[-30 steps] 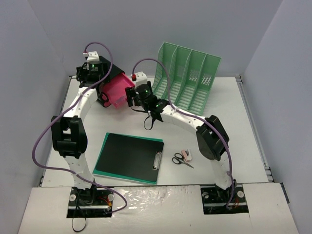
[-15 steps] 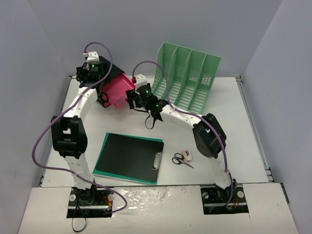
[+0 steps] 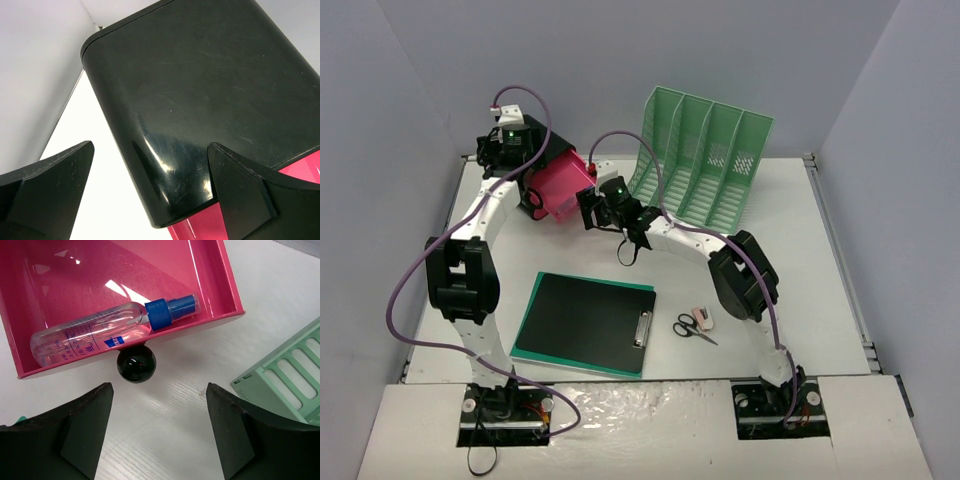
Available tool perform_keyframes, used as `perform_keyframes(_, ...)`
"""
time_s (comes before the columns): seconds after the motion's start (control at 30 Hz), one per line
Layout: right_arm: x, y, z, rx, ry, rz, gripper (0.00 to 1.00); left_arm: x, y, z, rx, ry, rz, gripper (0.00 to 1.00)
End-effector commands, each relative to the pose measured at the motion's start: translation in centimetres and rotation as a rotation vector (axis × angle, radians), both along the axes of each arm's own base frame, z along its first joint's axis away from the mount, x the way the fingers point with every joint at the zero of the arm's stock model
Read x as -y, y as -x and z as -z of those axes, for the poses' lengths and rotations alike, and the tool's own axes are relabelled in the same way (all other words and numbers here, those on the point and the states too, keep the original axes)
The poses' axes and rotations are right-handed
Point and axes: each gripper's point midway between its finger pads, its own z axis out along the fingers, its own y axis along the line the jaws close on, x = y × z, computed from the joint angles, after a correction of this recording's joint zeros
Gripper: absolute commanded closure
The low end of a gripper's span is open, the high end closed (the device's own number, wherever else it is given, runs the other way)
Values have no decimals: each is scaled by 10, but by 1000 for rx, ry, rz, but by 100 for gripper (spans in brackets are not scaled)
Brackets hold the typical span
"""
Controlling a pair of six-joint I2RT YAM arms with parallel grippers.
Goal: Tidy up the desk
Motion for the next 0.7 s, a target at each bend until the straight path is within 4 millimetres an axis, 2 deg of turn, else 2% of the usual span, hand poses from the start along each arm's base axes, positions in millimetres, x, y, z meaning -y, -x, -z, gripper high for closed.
perform_keyframes(0.0, -19, -17, -35, 88, -93, -18, 28, -5, 3, -2, -30, -15, -12, 3)
perform_keyframes(0.1, -25, -21, -25, 92, -92, -28, 28, -5, 3, 1, -42, -18, -10, 3)
perform_keyframes(0.27, -36, -32, -22, 114, -127, -27, 28, -6, 4, 3, -56, -30, -12, 3)
perform_keyframes(0.67, -51, -54, -43, 193, -183, -10, 27, -8, 3, 6, -76, -50, -10, 3)
